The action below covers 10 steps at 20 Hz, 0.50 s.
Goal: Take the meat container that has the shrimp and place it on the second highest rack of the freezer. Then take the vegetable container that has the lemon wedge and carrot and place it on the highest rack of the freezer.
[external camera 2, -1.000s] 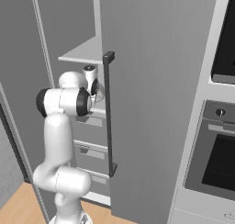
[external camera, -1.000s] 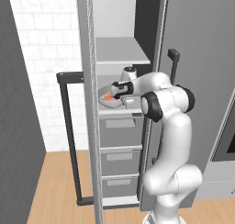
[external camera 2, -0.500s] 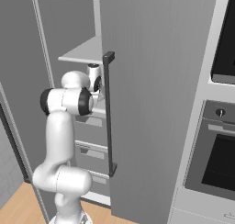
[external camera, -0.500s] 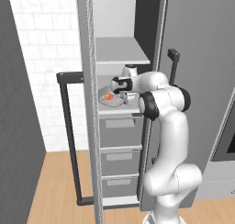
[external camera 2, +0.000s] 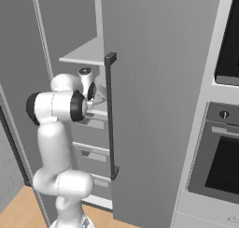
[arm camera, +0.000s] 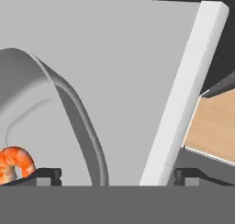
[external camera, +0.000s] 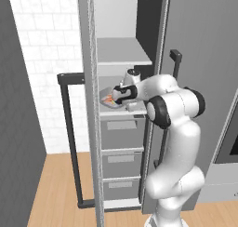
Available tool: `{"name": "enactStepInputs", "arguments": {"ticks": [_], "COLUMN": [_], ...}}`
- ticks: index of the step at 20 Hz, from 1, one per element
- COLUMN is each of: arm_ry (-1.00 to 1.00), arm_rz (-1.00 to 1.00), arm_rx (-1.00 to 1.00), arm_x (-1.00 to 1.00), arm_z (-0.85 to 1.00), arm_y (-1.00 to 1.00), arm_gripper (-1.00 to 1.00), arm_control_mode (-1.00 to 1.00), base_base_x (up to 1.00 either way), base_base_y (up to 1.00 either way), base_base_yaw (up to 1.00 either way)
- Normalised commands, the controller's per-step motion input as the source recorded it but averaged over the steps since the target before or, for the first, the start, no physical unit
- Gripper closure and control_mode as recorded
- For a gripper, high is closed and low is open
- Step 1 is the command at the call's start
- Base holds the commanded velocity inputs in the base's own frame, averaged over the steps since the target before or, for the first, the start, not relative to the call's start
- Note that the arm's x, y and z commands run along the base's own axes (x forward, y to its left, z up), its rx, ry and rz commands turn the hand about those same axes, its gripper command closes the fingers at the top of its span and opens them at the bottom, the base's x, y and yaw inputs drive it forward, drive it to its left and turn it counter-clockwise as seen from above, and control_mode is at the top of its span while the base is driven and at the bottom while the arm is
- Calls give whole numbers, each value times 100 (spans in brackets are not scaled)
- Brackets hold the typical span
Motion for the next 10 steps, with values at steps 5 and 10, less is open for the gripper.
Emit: {"name": "enactStepInputs", "arguments": {"ticks": [5,10], "arm_ry": [-24,-15], "arm_rz": [0,-2], "arm_rx": [3,4], "arm_x": [-95,-95], "arm_z": [4,86], "arm_y": [3,0], "arm_gripper": [-100,-100], "arm_control_mode": [-100,-100], "base_base_x": [0,0], "base_base_y": [0,0], "base_base_yaw": [0,0]}}
